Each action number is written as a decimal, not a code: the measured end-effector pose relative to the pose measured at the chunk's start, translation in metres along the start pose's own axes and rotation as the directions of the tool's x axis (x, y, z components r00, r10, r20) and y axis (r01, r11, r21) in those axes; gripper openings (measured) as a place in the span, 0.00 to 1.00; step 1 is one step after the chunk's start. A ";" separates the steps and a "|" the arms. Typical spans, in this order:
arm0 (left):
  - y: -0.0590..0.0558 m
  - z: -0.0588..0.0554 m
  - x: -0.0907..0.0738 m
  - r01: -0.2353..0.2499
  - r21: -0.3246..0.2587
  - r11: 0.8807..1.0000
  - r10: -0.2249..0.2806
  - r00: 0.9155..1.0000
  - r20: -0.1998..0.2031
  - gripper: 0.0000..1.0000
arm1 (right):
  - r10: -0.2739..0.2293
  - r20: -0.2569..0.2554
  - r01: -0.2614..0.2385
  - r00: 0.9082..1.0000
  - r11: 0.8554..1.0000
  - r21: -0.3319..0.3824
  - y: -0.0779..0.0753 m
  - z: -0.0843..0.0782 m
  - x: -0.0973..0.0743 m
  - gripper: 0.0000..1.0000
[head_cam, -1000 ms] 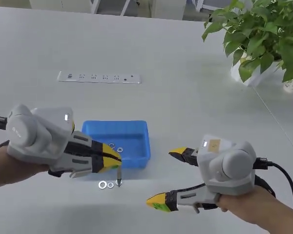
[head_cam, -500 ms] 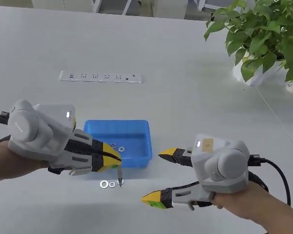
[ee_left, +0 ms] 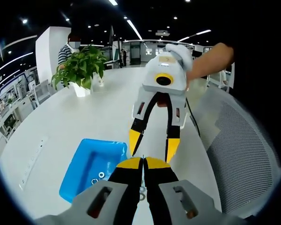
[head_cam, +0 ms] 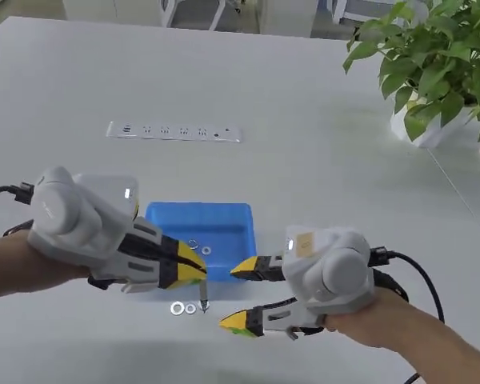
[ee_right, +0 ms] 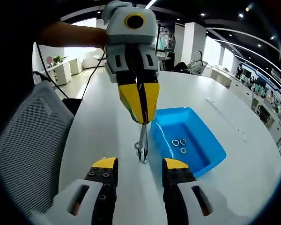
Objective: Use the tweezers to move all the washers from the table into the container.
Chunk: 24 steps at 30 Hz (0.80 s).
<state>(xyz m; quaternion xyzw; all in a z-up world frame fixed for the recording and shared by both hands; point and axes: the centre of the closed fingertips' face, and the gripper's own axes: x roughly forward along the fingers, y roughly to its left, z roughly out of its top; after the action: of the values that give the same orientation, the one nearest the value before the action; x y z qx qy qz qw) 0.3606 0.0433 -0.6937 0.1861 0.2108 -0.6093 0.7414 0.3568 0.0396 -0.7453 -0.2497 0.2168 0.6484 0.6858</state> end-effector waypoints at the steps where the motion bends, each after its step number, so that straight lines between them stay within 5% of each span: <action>1: 0.000 0.000 0.000 0.000 0.000 1.000 0.000 1.000 -0.002 0.05 | 0.007 0.001 -0.007 1.000 1.000 -0.008 0.000 0.001 0.003 0.36; 12: -0.001 -0.002 -0.001 0.004 0.000 1.000 -0.004 1.000 -0.016 0.05 | 0.056 -0.014 -0.057 0.998 0.997 -0.051 0.001 0.009 0.027 0.23; 24: -0.001 -0.001 0.000 0.007 0.000 1.000 -0.007 1.000 -0.025 0.05 | 0.068 -0.035 -0.070 0.997 0.994 -0.079 -0.001 0.009 0.034 0.11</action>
<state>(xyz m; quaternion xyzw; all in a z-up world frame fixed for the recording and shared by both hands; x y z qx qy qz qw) 0.3592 0.0437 -0.6947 0.1927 0.2207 -0.6095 0.7367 0.3599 0.0714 -0.7591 -0.2796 0.2101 0.6757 0.6489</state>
